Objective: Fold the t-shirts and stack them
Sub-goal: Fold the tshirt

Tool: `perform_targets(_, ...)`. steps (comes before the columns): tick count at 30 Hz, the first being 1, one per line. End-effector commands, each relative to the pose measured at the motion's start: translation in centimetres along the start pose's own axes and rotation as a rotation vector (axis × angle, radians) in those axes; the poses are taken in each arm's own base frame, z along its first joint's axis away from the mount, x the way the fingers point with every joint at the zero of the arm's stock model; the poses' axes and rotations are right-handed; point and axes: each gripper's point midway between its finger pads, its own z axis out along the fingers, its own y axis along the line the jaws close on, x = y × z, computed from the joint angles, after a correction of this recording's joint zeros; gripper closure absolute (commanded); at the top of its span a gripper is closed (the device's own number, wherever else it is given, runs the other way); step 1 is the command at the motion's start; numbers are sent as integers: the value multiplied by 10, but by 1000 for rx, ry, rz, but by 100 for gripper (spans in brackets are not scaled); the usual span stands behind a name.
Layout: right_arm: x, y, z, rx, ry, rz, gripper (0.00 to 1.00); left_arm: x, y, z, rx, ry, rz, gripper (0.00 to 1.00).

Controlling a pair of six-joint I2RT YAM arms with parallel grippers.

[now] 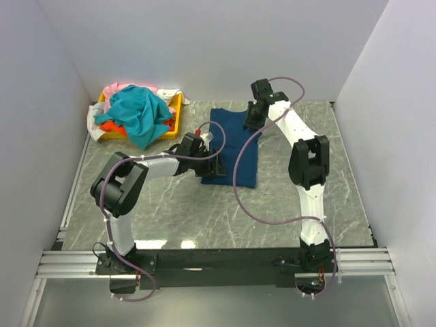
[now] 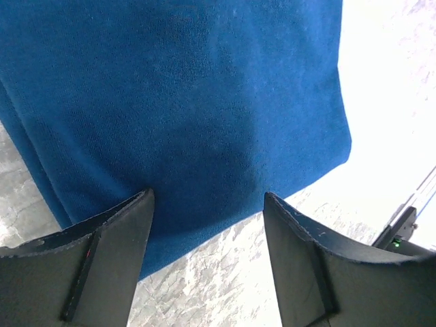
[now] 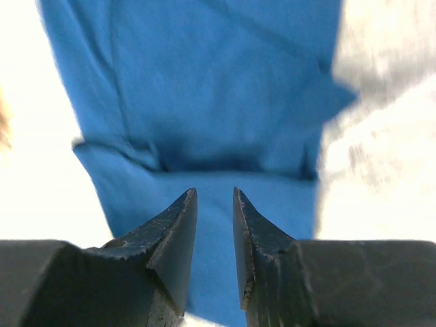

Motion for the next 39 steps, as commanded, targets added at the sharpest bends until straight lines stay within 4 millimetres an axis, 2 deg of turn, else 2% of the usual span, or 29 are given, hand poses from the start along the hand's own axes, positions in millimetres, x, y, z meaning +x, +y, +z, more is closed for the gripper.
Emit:
perform_targets(1, 2, 8, -53, -47, -42, -48, 65, 36, 23, -5, -125, 121, -4, 27)
perform_targets(2, 22, -2, -49, -27, 2, -48, 65, 29, 17, -9, -122, 102, 3, 27)
perform_targets(3, 23, -1, -65, -45, -17, -50, 65, 25, 14, -11, -120, 92, 5, 27)
perform_targets(4, 31, -2, -69, -59, -4, -45, 65, 21, 11, -13, -117, 83, 4, 27)
perform_targets(5, 49, -10, -63, -52, 35, -43, 65, 11, 4, -18, -109, 56, 10, 27)
perform_targets(6, 52, -9, -75, -73, 24, -40, 65, 8, 0, -21, -106, 47, 11, 27)
perform_targets(7, 72, -15, -70, -70, 72, -33, 65, 4, -3, -23, -104, 37, 13, 27)
perform_targets(8, 78, -17, -73, -73, 82, -27, 65, -5, -9, -27, -99, 12, 15, 26)
perform_targets(10, 92, -20, -79, -83, 101, -19, 65, -9, -11, -32, -108, -3, 11, 26)
perform_targets(11, 109, -24, -75, -82, 140, -18, 65, -14, -16, -36, -102, -18, 12, 26)
perform_targets(15, 140, -34, -71, -76, 188, -8, 65, -21, -15, -44, -131, -48, 2, 25)
perform_targets(16, 152, -39, -67, -72, 213, 3, 65, -21, -15, -45, -134, -50, -2, 25)
perform_targets(19, 169, -43, -63, -86, 245, 24, 65, -18, -7, -47, -155, -49, -16, 25)
perform_targets(23, 183, -44, -60, -116, 272, 45, 65, -15, 8, -50, -188, -47, -74, 25)
perform_targets(27, 190, -42, -56, -130, 289, 64, 65, -21, 23, -59, -208, -70, -128, 25)
perform_targets(34, 187, -41, -55, -123, 287, 66, 65, -17, 33, -61, -223, -65, -148, 25)
perform_targets(39, 188, -51, -57, -71, 286, 69, 65, -16, 37, -59, -233, -58, -160, 25)
